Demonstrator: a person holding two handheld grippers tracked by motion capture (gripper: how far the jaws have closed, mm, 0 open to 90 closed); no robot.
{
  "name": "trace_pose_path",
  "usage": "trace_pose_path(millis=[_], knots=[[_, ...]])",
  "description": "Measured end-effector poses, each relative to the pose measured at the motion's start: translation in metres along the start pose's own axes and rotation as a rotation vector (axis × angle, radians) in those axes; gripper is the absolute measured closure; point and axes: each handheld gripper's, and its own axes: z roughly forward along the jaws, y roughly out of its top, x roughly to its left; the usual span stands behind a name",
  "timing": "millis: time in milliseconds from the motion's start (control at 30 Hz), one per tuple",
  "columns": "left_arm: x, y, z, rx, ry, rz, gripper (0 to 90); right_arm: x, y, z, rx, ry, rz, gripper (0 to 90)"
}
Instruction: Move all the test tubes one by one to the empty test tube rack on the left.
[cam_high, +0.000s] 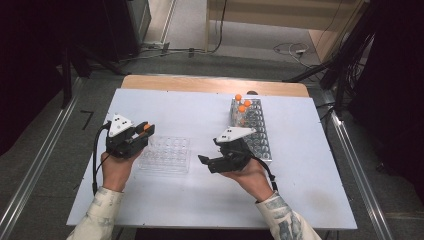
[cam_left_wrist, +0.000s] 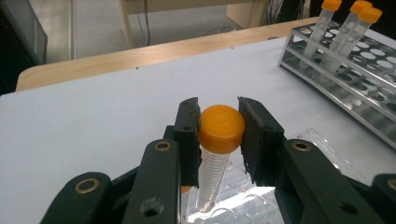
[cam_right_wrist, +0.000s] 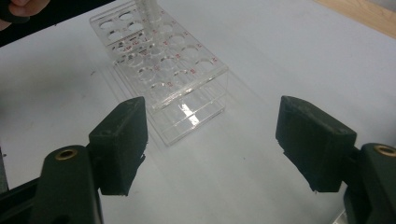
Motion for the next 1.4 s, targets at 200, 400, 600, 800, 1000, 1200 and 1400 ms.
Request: trace_pose_path(millis=[200,400,600,800,1000,1200,1400], knots=[[-0.001,0.000,0.000,-0.009,-0.013,-0.009,56.2,-0.001,0.000,0.001,0.000,-0.005,-0.002,23.7],[-0.003,0.002,-0.002,-0.016,-0.034,-0.035,42.1,-0.003,0.000,-0.001,-0.008,-0.014,0.007,23.7],[-0.005,0.005,-0.002,-0.001,-0.074,-0.087,29.3,-0.009,-0.002,-0.003,-0.020,-0.040,0.032,23.7],[-0.007,0.006,-0.003,-0.008,-0.081,-0.092,23.6,-0.017,-0.002,-0.010,-0.045,-0.062,0.056,23.8],[-0.008,0.006,-0.004,-0.018,-0.088,-0.100,21.8,-0.023,-0.002,-0.015,-0.060,-0.081,0.071,23.8],[-0.010,0.006,-0.005,-0.022,-0.090,-0.088,20.3,-0.028,-0.002,-0.021,-0.073,-0.105,0.084,23.8],[-0.014,0.007,-0.007,-0.031,-0.096,-0.079,19.3,-0.034,-0.003,-0.026,-0.094,-0.132,0.094,23.7]])
